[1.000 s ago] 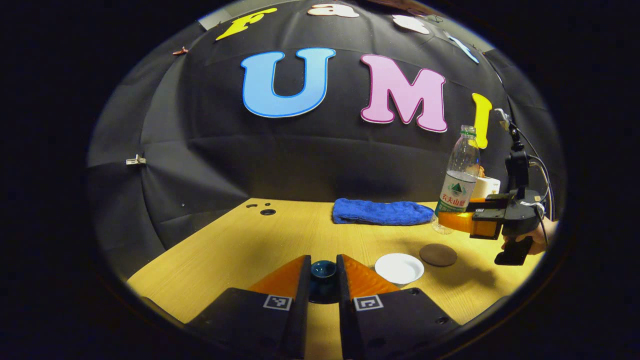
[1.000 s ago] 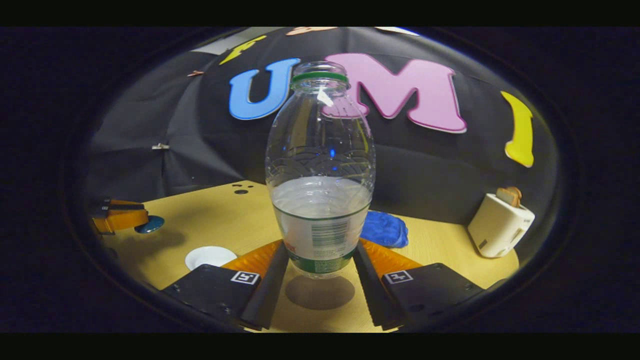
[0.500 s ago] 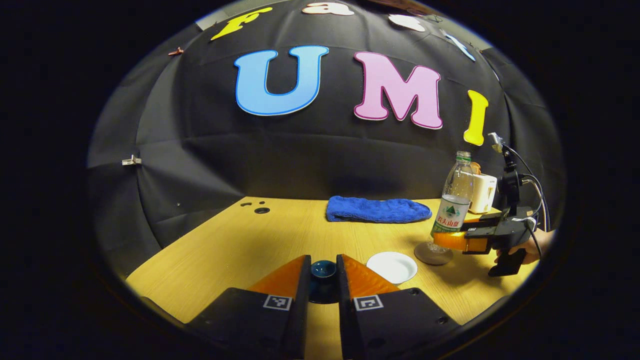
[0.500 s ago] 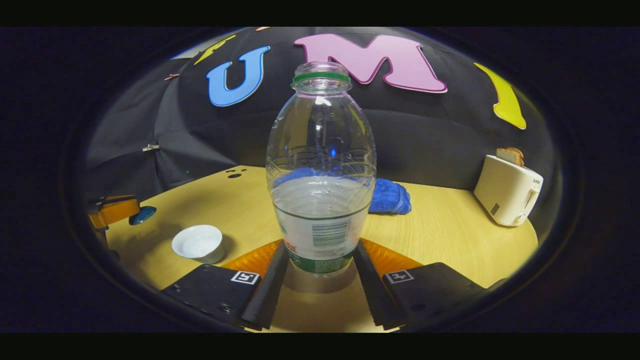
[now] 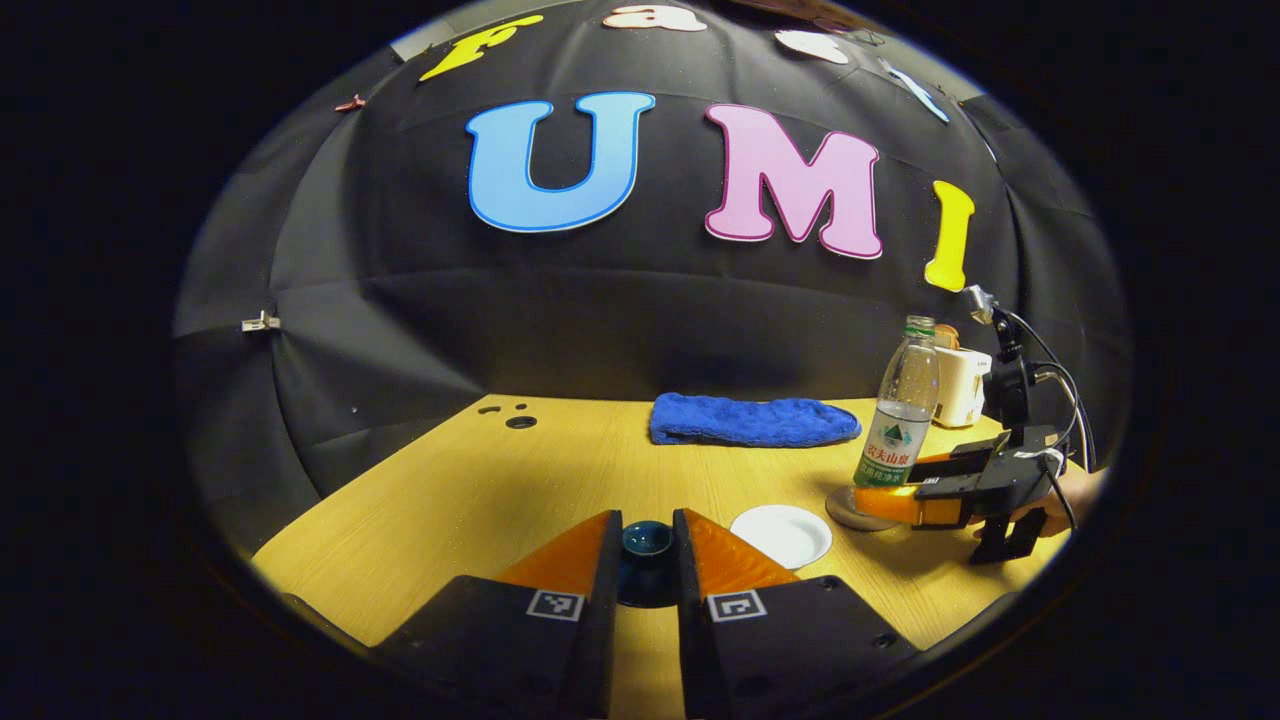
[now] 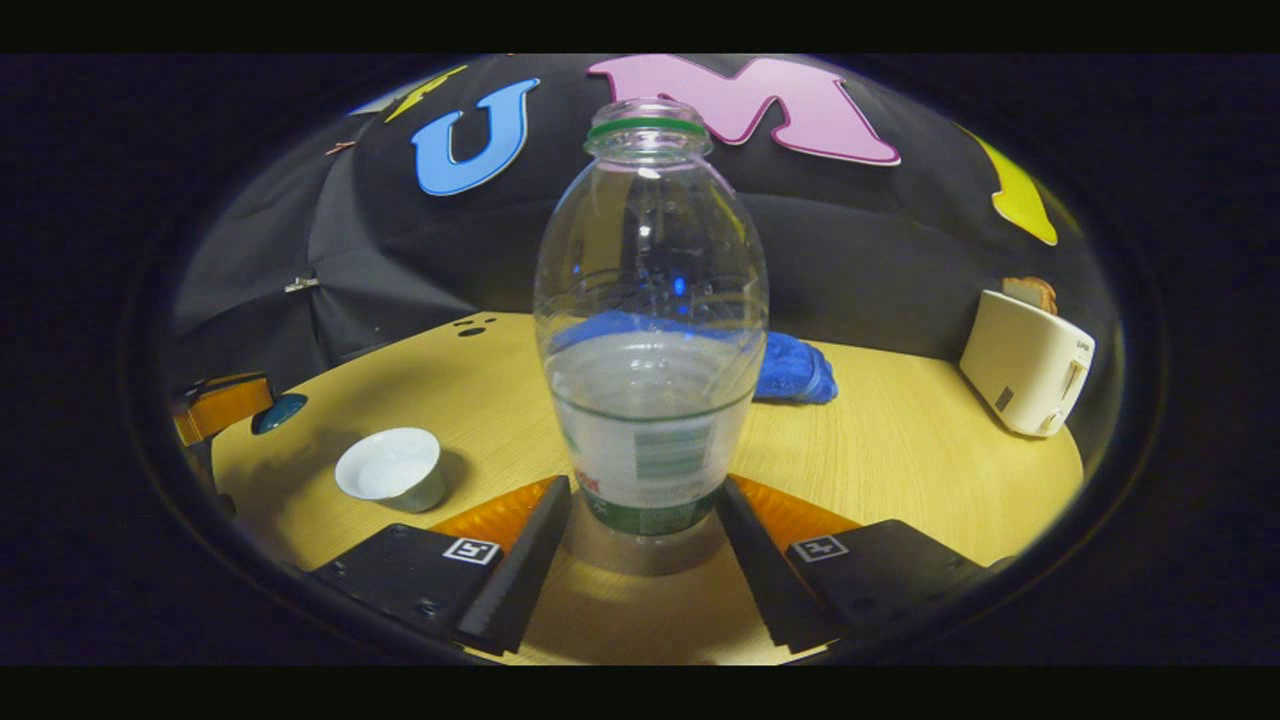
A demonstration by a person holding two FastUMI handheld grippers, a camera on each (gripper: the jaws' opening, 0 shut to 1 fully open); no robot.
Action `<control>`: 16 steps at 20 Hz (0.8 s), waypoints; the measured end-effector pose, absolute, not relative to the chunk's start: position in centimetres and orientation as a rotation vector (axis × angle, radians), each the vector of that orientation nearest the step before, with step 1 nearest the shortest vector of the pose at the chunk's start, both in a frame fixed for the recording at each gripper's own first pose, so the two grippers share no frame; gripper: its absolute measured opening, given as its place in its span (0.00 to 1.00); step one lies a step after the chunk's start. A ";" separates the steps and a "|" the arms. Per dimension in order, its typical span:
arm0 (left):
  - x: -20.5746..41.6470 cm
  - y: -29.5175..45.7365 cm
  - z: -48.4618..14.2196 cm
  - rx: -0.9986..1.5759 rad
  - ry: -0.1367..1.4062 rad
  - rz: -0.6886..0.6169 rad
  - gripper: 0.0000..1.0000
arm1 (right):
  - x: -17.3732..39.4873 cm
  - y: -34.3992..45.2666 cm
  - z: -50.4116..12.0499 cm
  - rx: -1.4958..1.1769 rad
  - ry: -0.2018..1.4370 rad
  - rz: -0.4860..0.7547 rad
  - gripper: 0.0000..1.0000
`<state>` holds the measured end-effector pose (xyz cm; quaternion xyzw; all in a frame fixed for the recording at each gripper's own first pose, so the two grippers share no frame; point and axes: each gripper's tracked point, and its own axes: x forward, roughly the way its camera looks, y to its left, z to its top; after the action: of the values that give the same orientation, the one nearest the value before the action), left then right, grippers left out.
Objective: Open the teacup lid with one hand, grasp the water bottle and pour water into the teacup with the other hand; after pouring, place the water bottle on the coaster and then close the teacup lid.
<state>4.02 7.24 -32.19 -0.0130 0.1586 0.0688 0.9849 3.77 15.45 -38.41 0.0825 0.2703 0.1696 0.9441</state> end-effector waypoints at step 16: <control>9.9 -1.2 -35.0 -0.060 0.322 -0.046 0.31 | -2.8 7.8 -33.9 0.154 0.504 0.198 0.98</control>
<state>9.93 -1.20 -34.99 -0.0296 0.1600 -0.0231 0.9864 -2.84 7.84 -33.91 0.0761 0.2487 0.0975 0.9607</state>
